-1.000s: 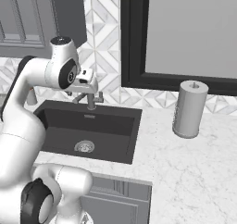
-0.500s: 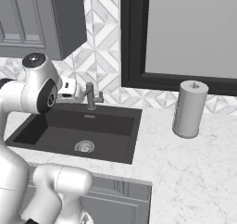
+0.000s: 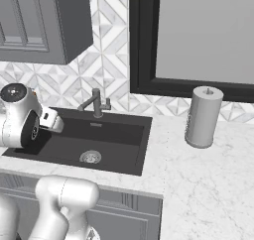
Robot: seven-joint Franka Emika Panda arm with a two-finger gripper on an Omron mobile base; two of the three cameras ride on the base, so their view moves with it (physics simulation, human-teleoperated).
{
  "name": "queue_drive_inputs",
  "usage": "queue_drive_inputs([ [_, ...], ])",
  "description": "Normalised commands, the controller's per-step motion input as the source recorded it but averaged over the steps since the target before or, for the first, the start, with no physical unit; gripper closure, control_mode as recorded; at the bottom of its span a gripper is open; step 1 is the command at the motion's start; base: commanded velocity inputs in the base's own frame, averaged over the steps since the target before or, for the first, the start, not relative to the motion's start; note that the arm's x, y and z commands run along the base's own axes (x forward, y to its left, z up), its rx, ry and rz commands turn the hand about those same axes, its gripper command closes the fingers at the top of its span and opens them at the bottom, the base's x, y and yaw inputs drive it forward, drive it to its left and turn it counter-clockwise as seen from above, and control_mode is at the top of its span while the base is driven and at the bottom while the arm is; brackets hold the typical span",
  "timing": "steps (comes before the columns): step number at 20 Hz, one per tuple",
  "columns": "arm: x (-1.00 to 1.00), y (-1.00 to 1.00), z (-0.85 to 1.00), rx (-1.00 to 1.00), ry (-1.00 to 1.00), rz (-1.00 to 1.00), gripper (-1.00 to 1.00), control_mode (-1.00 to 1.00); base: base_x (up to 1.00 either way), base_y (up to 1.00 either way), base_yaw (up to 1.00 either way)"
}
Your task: Put the colander in the sink, put the banana, tangerine in the colander, and turn on the sink faucet and pour water over the colander.
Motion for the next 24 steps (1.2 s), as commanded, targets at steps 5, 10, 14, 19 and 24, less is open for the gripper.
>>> queue_drive_inputs([
  [5, 0.05, 0.99, -0.06, 0.04, 0.27, -0.18, -1.00, -1.00, 0.00, 0.00, 0.00],
  [10, 0.32, 0.98, 0.00, 0.00, 0.28, -0.12, -1.00, -1.00, 0.00, 0.00, 0.00],
  [14, 0.48, 0.86, 0.00, 0.00, 0.31, 0.00, -1.00, -1.00, 0.00, 0.00, 0.00],
  [19, 0.55, 0.89, 0.00, 0.00, 0.26, 0.00, -1.00, -1.00, 0.00, 0.00, 0.00],
  [24, 0.59, 0.78, -0.11, 0.02, 0.18, 0.00, -1.00, -1.00, 0.00, 0.00, 0.00],
])
